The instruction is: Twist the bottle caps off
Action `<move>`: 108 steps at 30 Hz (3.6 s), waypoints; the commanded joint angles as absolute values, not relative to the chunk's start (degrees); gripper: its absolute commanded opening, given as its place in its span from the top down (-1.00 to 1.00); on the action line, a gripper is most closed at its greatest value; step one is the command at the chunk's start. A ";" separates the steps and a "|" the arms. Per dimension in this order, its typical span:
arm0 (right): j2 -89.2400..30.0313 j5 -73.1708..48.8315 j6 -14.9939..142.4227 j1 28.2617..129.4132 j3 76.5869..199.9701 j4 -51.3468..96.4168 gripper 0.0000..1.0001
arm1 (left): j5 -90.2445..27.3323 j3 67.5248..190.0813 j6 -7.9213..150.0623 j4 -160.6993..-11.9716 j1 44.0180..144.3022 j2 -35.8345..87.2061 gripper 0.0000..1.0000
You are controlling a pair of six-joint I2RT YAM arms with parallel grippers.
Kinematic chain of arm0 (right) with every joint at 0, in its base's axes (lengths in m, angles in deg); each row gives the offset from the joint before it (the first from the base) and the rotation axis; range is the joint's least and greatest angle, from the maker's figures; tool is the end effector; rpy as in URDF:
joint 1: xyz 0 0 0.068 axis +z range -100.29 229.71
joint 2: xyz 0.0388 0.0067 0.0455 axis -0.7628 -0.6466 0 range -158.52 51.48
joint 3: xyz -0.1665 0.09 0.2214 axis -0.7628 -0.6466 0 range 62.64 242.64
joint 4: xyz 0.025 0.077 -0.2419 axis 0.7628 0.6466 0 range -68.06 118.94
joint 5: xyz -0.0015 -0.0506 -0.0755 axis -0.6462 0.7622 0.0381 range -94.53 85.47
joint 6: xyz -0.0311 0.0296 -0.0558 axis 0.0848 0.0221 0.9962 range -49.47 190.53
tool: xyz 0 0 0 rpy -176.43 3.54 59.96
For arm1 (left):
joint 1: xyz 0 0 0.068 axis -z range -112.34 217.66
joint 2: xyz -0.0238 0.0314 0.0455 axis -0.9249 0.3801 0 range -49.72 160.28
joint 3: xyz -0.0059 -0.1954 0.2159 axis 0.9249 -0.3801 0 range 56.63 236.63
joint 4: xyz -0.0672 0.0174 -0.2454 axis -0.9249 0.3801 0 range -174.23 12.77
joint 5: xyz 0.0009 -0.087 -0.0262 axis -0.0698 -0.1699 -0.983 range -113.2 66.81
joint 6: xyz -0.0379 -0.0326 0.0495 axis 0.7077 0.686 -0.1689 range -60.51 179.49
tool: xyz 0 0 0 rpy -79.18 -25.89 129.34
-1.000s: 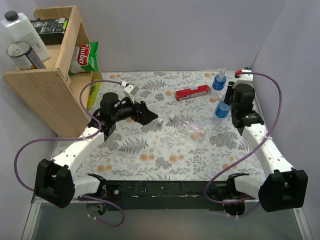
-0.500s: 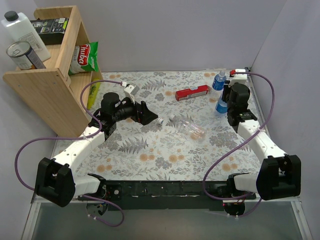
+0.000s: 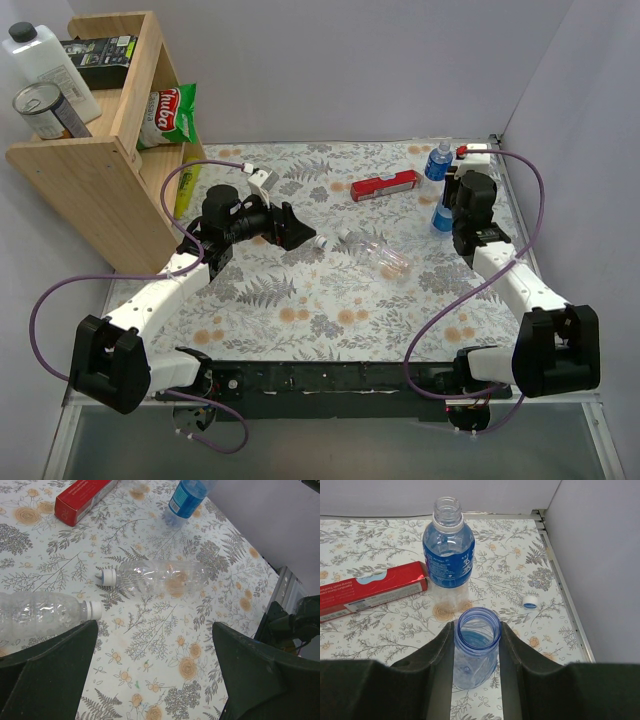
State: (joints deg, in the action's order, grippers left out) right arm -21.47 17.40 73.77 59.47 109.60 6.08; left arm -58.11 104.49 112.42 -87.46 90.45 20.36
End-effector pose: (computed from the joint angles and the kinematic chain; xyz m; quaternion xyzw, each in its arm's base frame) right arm 0.3020 0.0302 0.3112 0.0360 0.7618 -0.1098 0.6375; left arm 0.2465 -0.1393 0.3056 -0.0336 0.7952 -0.5328 0.2875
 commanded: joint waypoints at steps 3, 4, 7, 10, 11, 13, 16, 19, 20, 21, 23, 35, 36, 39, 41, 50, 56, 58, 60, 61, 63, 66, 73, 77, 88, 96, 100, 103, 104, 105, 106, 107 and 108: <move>-21.91 17.53 73.78 59.38 110.81 6.38 0.04 | -57.47 105.94 111.79 -87.05 90.60 20.15 -0.96; -21.74 17.53 73.78 59.29 111.07 6.56 -0.04 | -57.47 105.94 111.79 -87.04 90.60 19.98 -0.96; -21.30 17.71 73.78 59.29 111.69 7.35 -0.34 | -57.47 106.11 111.70 -86.96 90.51 19.98 -0.96; -21.30 17.88 73.78 59.29 112.65 8.22 -0.51 | -57.56 106.12 111.70 -86.87 90.60 20.06 -0.96; -21.30 17.88 73.78 59.38 112.92 8.32 -0.55 | -57.65 106.03 111.70 -86.96 90.60 19.98 -0.96; -20.95 18.15 73.87 59.29 113.18 8.49 -0.62 | -57.56 106.03 111.61 -86.96 90.51 19.89 -0.96; -19.98 19.20 73.87 59.29 113.62 9.10 -0.71 | -57.39 106.12 111.52 -86.78 90.60 19.80 -0.96; -17.70 22.27 73.69 59.81 114.24 11.21 -0.76 | -57.21 106.12 111.52 -86.78 90.60 19.71 -0.96; -16.82 25.15 73.52 60.08 114.32 11.83 -0.76 | -57.21 106.12 111.52 -86.78 90.60 19.63 -0.96; -14.73 26.83 73.52 60.43 114.15 12.35 -0.76 | -57.03 106.03 111.61 -86.87 90.51 19.63 -0.96; -11.99 30.34 74.57 62.45 112.48 11.31 -0.76 | -56.68 105.85 112.40 -87.22 90.60 19.54 -0.96; -14.49 11.03 82.56 82.58 124.66 26.13 -0.77 | -43.60 106.29 116.27 -84.77 90.25 19.45 -0.96; -16.70 6.76 83.27 82.67 126.78 29.20 -0.76 | -42.19 106.38 116.27 -84.59 90.25 19.36 -0.96; -25.84 -2.76 82.93 83.20 133.36 38.44 -0.77 | -38.76 106.29 116.36 -84.58 90.25 18.84 -0.96; -32.59 -6.96 82.75 83.46 136.28 44.75 -0.76 | -38.05 106.21 116.18 -84.58 90.25 18.22 -0.96; -47.38 -9.01 80.81 83.90 138.93 49.63 -0.71 | -37.78 106.12 115.74 -84.58 90.25 17.52 -0.96; -52.40 -7.08 81.42 83.90 138.85 50.06 -0.70 | -38.05 106.29 115.39 -83.10 90.25 17.60 -0.96; -53.20 -6.20 81.78 83.90 138.41 49.71 -0.70 | -37.96 106.47 115.30 -83.09 90.25 17.52 -0.96; -54.16 -5.85 82.04 83.90 137.88 49.45 -0.68 | -38.05 106.47 115.21 -83.00 90.25 17.60 -0.96; -54.34 -5.76 82.13 83.90 137.70 49.28 -0.65 | -38.14 106.55 115.21 -82.91 90.34 17.69 -0.96; -54.87 -5.76 82.13 83.90 136.83 48.57 -0.51 | -38.14 106.56 115.21 -82.91 90.25 17.69 -0.96; -55.05 -5.67 81.87 83.90 136.21 48.40 -0.24 | -38.14 106.56 115.13 -82.91 90.34 17.69 -0.96; -46.01 -7.85 75.56 82.41 132.97 44.98 0.15 | -39.27 106.73 115.30 -83.00 90.25 16.90 -0.96; -31.72 -13.13 69.67 81.79 129.71 36.90 0.30 | -44.36 106.73 116.17 -83.88 90.25 15.50 -0.97; -12.95 -20.26 47.69 83.98 108.97 -13.01 0.44 | -75.29 101.73 126.28 -105.30 90.34 15.67 -0.96; -15.14 -19.73 38.98 91.09 104.48 -34.12 0.46 | -76.29 100.58 126.21 -107.62 91.30 16.81 -0.96; -15.76 -17.72 37.92 93.48 104.13 -39.23 0.47 | -73.82 101.19 124.27 -104.10 92.27 17.52 -0.96; -16.55 -16.58 37.48 95.14 104.31 -40.98 0.49 | -73.82 101.19 124.44 -104.44 92.80 18.04 -0.96; -17.07 -16.31 37.13 95.41 104.13 -42.47 0.49 | -74.17 101.19 124.44 -104.53 92.88 18.13 -0.96; -17.34 -16.13 36.78 96.11 104.13 -42.83 0.49 | -74.61 101.19 124.53 -104.62 93.15 18.22 -0.96; -17.69 -15.87 36.61 96.46 104.13 -43.18 0.49 | -75.13 101.02 124.70 -105.49 93.24 18.22 -0.96; -18.39 -15.69 36.43 96.82 104.04 -43.97 0.49 | -75.57 100.76 125.05 -106.11 93.24 18.13 -0.96; -18.66 -15.52 35.82 97.17 103.87 -44.59 0.49 | -76.01 100.67 125.75 -106.90 93.32 18.13 -0.96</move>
